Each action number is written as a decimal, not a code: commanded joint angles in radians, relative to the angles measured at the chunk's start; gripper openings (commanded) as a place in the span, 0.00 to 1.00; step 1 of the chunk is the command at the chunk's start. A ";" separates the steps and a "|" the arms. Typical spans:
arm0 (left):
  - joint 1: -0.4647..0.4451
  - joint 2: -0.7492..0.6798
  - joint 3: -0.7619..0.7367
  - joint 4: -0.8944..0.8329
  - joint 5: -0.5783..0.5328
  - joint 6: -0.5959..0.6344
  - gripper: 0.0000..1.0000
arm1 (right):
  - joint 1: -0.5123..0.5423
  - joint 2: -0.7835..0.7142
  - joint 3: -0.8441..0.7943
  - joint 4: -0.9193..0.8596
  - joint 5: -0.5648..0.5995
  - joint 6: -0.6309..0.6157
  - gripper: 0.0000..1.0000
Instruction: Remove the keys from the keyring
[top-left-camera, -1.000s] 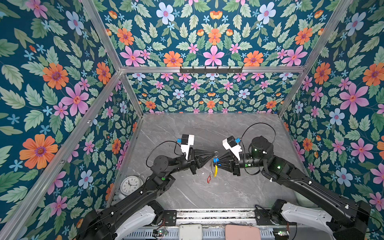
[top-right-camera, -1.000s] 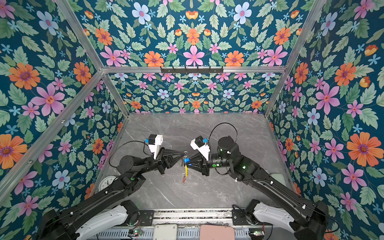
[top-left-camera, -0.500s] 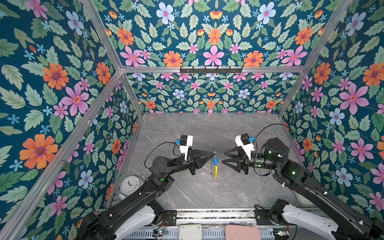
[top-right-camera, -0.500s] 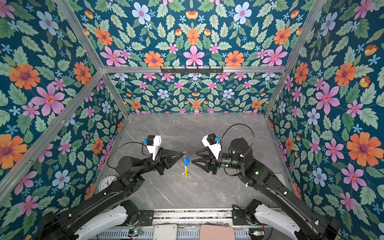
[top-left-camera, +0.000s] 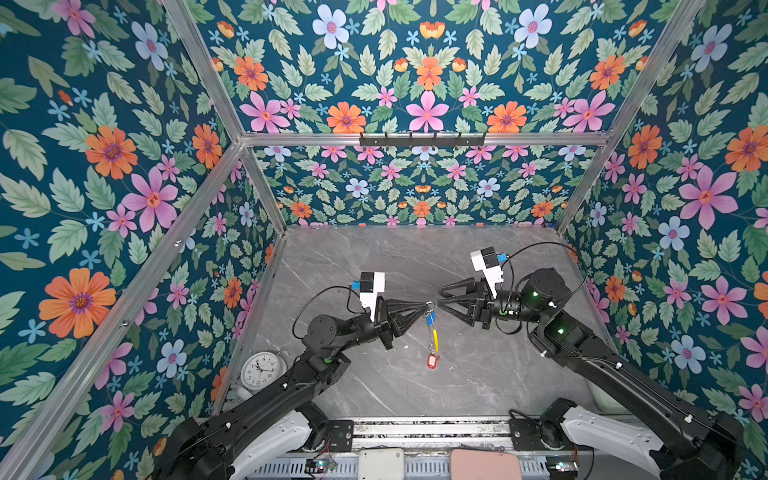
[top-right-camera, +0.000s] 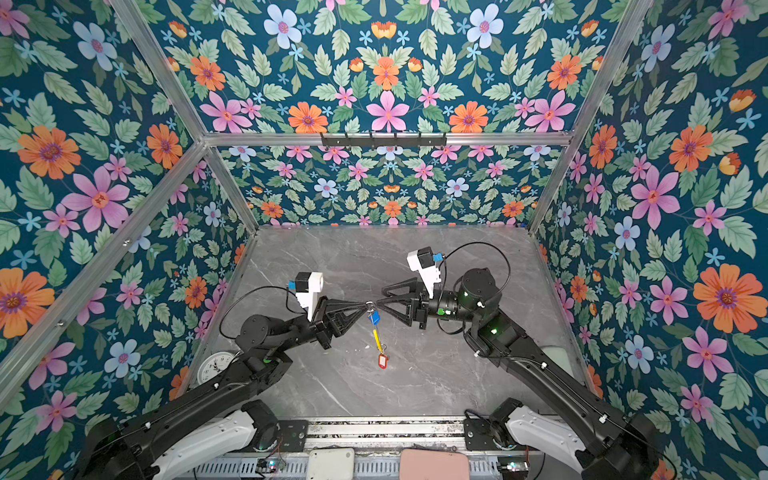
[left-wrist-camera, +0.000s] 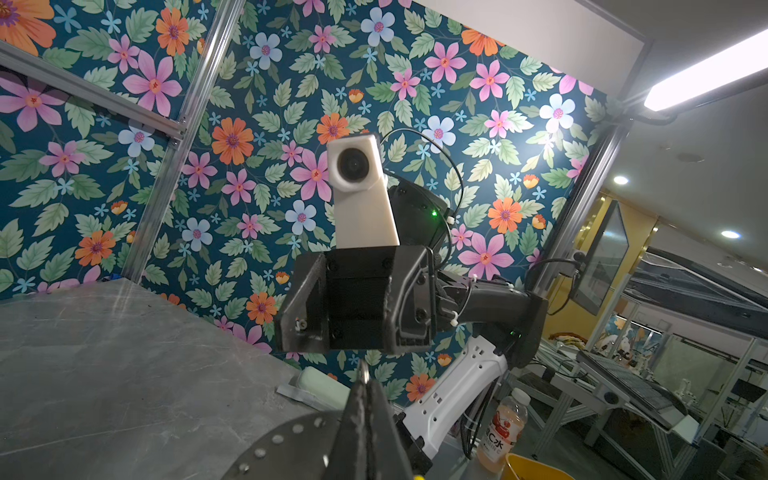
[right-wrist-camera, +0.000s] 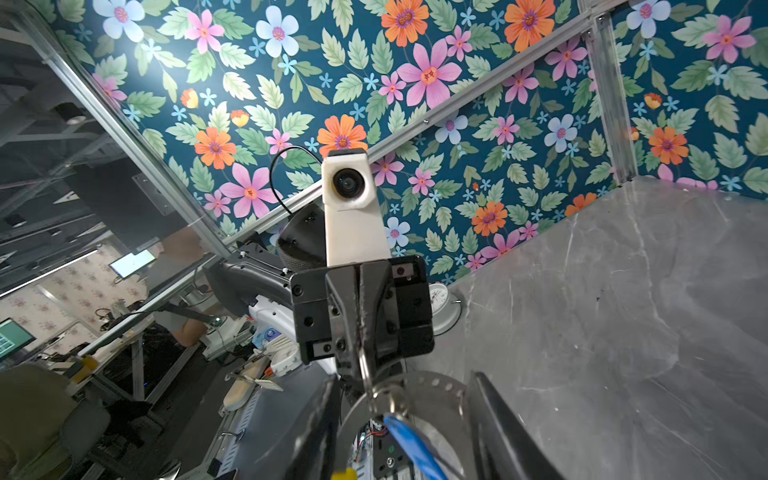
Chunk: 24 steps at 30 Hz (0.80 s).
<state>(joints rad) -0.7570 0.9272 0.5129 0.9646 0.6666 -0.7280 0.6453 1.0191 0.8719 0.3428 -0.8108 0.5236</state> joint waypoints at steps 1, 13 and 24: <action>0.001 0.008 -0.002 0.076 -0.014 -0.008 0.00 | 0.021 0.014 -0.007 0.085 -0.020 0.029 0.49; -0.001 0.010 -0.005 0.079 -0.012 -0.013 0.00 | 0.040 0.019 -0.020 0.075 0.007 0.010 0.30; 0.001 0.011 -0.007 0.077 -0.012 -0.014 0.00 | 0.039 0.027 -0.019 0.070 0.001 0.009 0.02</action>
<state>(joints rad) -0.7555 0.9390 0.5053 0.9943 0.6491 -0.7517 0.6842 1.0424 0.8516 0.3882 -0.8085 0.5358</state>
